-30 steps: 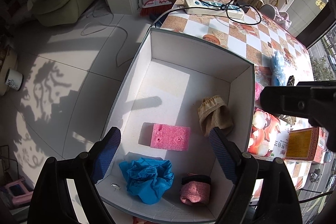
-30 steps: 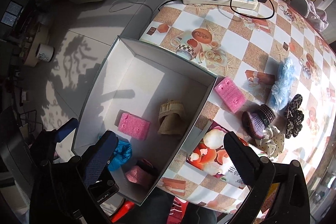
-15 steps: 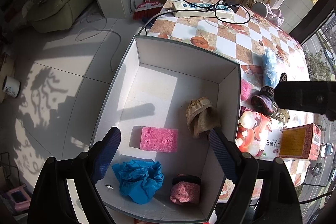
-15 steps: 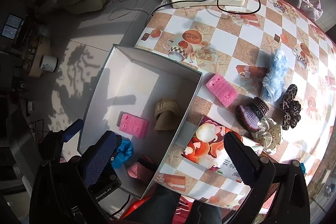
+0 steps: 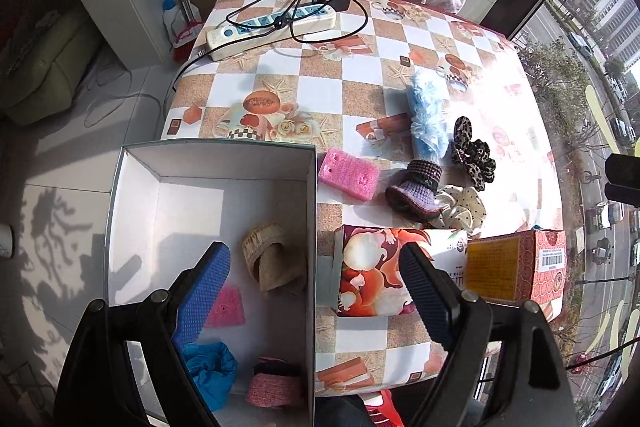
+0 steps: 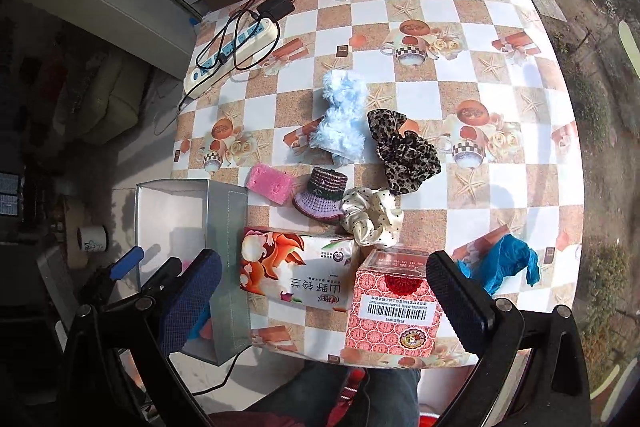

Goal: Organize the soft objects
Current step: 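Move the left tool to the blue fluffy toy while the right tool reaches the teal cloth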

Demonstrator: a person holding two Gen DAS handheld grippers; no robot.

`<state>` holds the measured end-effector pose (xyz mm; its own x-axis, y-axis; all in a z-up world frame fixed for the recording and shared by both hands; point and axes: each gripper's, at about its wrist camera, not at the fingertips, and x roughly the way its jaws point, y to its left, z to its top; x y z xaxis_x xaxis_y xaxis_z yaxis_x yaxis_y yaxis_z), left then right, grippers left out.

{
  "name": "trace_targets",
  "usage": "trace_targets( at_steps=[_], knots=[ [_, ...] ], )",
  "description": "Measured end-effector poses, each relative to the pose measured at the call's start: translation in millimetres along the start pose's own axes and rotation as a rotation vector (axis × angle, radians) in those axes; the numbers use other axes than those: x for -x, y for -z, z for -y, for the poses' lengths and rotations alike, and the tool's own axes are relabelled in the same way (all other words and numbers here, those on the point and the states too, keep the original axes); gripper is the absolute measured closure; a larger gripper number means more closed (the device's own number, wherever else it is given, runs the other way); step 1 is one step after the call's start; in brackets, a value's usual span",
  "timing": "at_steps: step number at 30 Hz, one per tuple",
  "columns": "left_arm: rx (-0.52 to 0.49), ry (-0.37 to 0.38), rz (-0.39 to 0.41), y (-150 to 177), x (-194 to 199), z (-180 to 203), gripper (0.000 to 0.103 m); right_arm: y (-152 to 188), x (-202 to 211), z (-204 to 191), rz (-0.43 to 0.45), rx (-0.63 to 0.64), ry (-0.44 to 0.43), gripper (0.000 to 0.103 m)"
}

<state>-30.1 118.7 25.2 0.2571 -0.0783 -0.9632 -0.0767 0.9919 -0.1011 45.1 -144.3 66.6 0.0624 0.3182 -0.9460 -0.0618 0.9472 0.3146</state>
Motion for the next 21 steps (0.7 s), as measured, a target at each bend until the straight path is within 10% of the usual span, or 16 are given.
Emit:
trace_targets(
  at_steps=[11, 21],
  knots=[
    [-0.115, 0.033, -0.095, -63, -53, 77, 0.014, 36, -44, 181, -0.094, -0.397, 0.132, 0.0],
    [-0.168, -0.008, -0.245, -117, -153, 120, 0.014, 53, -132, 224, -0.198, -0.452, 0.147, 0.0]
  ],
)
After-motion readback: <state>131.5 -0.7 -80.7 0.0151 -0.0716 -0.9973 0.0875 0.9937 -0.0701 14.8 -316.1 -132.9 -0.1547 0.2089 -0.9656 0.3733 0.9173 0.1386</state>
